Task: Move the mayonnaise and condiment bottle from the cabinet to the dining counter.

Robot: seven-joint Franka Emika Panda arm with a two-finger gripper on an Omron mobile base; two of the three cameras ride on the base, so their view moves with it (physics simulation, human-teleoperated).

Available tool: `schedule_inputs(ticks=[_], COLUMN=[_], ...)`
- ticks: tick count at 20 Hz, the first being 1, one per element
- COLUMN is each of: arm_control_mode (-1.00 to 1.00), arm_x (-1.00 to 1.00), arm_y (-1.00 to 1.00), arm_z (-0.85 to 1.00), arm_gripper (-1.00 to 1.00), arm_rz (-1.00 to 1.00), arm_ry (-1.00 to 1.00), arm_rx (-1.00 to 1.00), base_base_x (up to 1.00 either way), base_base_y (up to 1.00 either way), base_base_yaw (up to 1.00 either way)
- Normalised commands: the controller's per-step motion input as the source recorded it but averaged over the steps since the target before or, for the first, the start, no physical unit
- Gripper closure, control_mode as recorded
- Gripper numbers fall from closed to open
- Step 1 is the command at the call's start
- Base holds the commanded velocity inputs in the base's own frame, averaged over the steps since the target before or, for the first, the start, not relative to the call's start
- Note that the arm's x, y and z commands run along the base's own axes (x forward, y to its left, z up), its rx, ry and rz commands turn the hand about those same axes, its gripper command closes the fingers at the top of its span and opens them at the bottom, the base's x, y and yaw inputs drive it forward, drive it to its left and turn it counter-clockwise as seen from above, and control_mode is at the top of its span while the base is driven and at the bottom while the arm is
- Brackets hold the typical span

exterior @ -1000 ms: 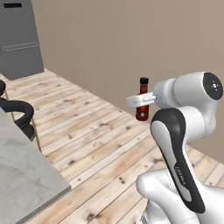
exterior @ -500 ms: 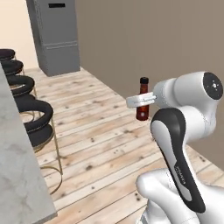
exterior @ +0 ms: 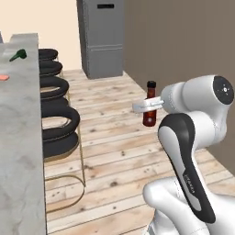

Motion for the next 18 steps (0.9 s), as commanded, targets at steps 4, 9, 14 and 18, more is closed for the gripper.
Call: schedule_inputs(ticks=[4, 9, 14, 18], arm_control_mode=[1.0, 1.0, 1.0, 1.0], arm_x=[0.0, 0.0, 0.0, 0.0], arm_y=[0.0, 0.0, 0.0, 0.0], arm_z=[0.0, 0.0, 0.0, 0.0], arm_gripper=[1.0, 1.0, 1.0, 1.0], arm_rz=[0.0, 0.0, 0.0, 0.0], arm_ry=[0.0, 0.0, 0.0, 0.0], arm_rx=[0.0, 0.0, 0.0, 0.0], base_base_x=[0.61, 0.62, 0.69, 0.59], base_base_y=[-0.24, -0.16, -0.02, -0.04], base_base_yaw=[0.43, 0.46, 0.5, 0.52])
